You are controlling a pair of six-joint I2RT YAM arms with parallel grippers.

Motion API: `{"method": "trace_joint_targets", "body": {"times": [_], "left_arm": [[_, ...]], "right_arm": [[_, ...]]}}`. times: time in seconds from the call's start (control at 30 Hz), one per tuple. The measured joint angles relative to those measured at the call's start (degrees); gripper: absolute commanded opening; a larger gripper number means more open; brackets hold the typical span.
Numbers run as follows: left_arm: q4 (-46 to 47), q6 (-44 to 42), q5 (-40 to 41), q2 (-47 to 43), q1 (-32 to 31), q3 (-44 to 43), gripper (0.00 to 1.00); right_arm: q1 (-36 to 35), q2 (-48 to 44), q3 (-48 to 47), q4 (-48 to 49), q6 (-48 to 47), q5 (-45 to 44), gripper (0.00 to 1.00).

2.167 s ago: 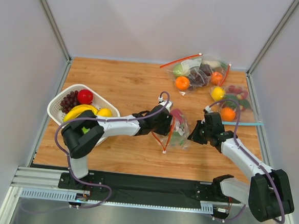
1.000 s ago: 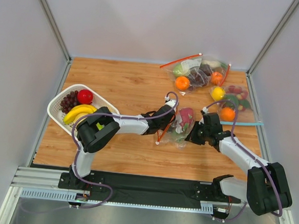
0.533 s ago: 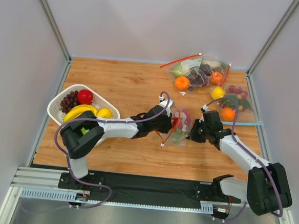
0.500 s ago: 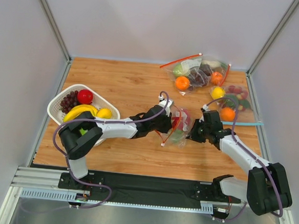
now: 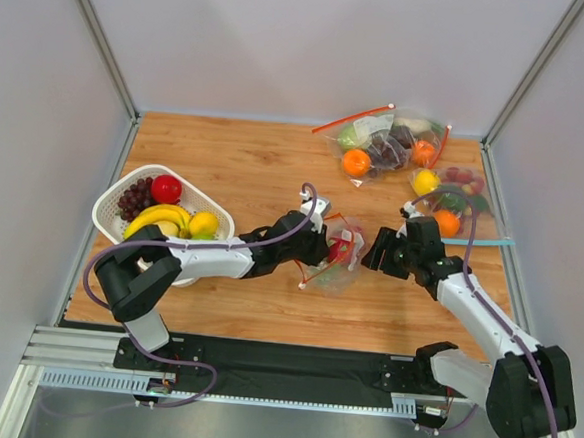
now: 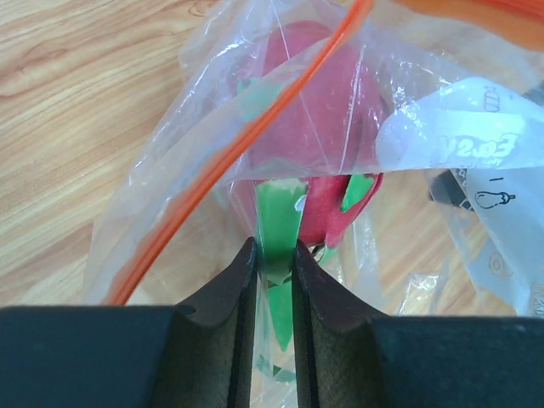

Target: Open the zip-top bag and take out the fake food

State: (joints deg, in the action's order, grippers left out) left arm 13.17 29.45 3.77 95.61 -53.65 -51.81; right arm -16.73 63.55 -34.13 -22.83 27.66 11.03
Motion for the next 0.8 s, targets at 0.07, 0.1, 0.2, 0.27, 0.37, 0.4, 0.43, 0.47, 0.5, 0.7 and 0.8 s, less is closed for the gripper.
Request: {"method": "trace_joint_targets", "body": {"times": [0.07, 0.1, 0.2, 0.27, 0.37, 0.4, 0.43, 0.47, 0.5, 0.7, 0.8], "left_arm": [[0.5, -0.2, -0.3, -0.3, 0.0, 0.7, 0.0], [0.7, -0.3, -0.3, -0.5, 0.0, 1.2, 0.0], [0.9, -0.5, -0.1, -1.2, 0.0, 2.7, 0.0], [0.8, -0.5, 0.1, -2.1, 0.3, 3.8, 0.0], [0.3, -0.4, 0.0, -3.0, 1.3, 4.9, 0.0], [0.0, -0.4, -0.2, -3.1, 2.0, 5.1, 0.0], [-0.3, -0.4, -0.3, -3.1, 2.8, 5.2, 0.0], [-0.5, -0.3, -0.4, -3.1, 3.6, 5.4, 0.0], [-0.6, -0.3, -0.4, -3.1, 4.5, 5.7, 0.0], [-1.9, -0.4, -0.8, -1.6, 7.6, 6.3, 0.0], [-2.1, -0.3, -1.0, -0.8, 7.7, 6.3, 0.0]], "right_arm": [[0.8, -3.3, 0.0, -0.8, -1.2, 0.0, 0.73], [1.3, -4.8, -0.2, -0.9, -1.7, 0.2, 0.76], [3.1, -7.1, -0.7, -0.2, -2.5, 1.9, 0.78], [4.0, -6.9, -0.9, 1.9, -2.9, 4.2, 0.79], [4.7, -4.7, -0.8, 6.2, -3.0, 8.3, 0.79], [4.9, -3.6, -0.8, 8.0, -3.0, 9.9, 0.79], [4.9, -2.1, -0.8, 9.9, -2.9, 11.4, 0.79], [5.0, -0.6, -0.8, 12.0, -2.6, 12.8, 0.79], [5.0, 0.9, -0.8, 13.5, -2.4, 13.9, 0.79], [5.7, 11.5, -0.8, 23.4, 1.1, 19.7, 0.78], [5.9, 15.1, -0.7, 28.9, 3.7, 22.5, 0.77]]}}
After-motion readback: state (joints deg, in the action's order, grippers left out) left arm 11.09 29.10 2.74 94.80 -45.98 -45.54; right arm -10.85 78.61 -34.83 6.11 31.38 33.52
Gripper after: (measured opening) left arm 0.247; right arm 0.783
